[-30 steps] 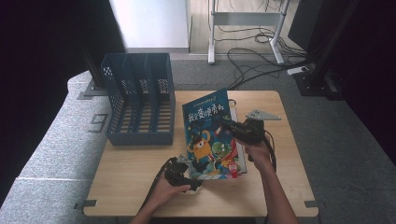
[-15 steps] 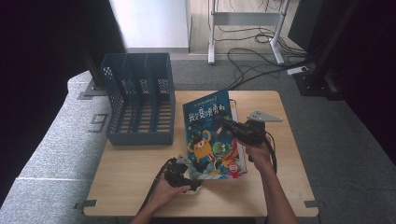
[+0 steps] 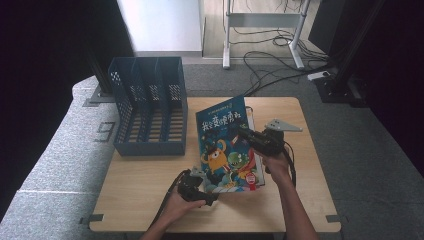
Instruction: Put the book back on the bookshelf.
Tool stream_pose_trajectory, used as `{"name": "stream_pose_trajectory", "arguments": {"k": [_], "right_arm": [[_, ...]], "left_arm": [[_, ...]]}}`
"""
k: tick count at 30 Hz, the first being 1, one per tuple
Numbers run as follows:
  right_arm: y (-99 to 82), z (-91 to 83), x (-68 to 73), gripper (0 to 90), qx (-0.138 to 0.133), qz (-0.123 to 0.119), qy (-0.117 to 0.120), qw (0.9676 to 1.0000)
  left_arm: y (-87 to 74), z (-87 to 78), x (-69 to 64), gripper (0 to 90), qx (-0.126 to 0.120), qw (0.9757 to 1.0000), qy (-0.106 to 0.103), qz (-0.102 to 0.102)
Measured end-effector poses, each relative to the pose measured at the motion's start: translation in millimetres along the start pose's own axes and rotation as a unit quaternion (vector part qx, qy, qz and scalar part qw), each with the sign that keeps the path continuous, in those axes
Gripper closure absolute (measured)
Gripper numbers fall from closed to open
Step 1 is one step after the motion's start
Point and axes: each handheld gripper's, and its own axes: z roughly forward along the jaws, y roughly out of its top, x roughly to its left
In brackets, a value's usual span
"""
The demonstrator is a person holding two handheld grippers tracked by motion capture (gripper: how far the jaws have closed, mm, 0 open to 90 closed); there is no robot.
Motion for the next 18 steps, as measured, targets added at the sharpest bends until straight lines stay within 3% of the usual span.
{"name": "stream_pose_trajectory", "arguments": {"k": [5,6,8,10,15,18], "right_arm": [[0.8,-0.6,0.4,77.4,0.002,-0.002,0.001,1.0],[1.1,-0.4,0.6,77.4,0.001,-0.003,0.001,1.0],[1.4,0.2,0.7,77.5,0.002,-0.004,0.0,1.0],[1.5,0.9,0.5,77.5,0.001,-0.003,-0.001,1.0],[1.6,0.4,-0.5,77.6,0.001,0.0,-0.004,1.0],[1.6,0.3,-0.2,77.6,0.0,0.001,-0.004,1.0]], "left_arm": [[2.5,-0.1,2.5,3.1,-0.006,0.9999,0.003,-0.008],[3.8,-0.3,-0.1,3.7,-0.006,0.9999,-0.01,-0.008],[4.4,0.0,-3.2,3.5,-0.004,1.0,-0.007,0.002],[4.7,1.8,-10.1,2.5,0.004,0.9997,0.005,0.021],[3.1,4.1,-13.8,2.1,0.018,0.9992,0.011,0.035],[3.8,9.2,-14.6,2.2,0.019,0.9991,0.026,0.026]]}}
